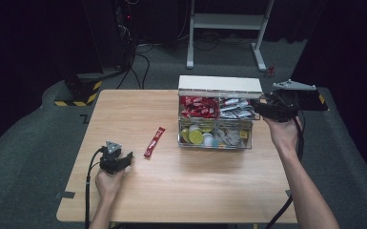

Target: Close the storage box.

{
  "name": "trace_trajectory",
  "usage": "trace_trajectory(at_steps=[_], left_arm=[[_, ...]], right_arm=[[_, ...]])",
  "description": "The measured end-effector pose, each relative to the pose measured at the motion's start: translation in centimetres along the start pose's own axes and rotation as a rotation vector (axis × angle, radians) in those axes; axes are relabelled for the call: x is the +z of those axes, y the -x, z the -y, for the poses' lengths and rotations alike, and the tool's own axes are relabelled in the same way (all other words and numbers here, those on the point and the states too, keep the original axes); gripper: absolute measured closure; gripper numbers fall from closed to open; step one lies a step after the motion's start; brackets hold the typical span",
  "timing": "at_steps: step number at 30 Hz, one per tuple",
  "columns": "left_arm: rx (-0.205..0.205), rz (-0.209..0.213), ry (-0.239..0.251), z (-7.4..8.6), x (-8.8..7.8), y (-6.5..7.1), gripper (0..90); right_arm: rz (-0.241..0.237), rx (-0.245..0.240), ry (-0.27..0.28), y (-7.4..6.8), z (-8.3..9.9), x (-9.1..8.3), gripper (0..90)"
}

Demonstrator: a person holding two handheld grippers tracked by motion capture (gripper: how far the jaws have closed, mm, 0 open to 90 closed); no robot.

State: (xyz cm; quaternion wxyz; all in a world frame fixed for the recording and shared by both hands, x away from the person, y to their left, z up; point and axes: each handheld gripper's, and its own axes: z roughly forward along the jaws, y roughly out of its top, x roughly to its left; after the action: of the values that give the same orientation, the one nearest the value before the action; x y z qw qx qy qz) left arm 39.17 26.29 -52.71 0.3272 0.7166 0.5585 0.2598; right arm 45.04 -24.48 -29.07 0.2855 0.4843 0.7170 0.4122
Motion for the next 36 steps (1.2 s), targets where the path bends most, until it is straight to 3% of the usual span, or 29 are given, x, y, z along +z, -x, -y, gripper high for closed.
trace_trajectory(at_steps=[4,19,26,36], left_arm=[[-0.01,-0.013,-0.002,0.0,0.1,0.1,45.0],[-0.01,0.006,-0.003,-0.1,0.1,0.0,38.8],[-0.01,0.007,-0.003,-0.1,0.1,0.0,38.4],[-0.01,0.007,-0.003,-0.1,0.1,0.0,38.4]], right_arm=[[0.001,0.002,0.002,0.0,0.3,0.0,40.7],[-0.015,-0.003,0.02,-0.5,1.8,-0.4,35.2],[-0.055,0.013,0.005,-0.5,2.5,-0.3,33.7],[-0.064,-0.003,-0.011,-0.9,3.5,-0.1,31.1]])
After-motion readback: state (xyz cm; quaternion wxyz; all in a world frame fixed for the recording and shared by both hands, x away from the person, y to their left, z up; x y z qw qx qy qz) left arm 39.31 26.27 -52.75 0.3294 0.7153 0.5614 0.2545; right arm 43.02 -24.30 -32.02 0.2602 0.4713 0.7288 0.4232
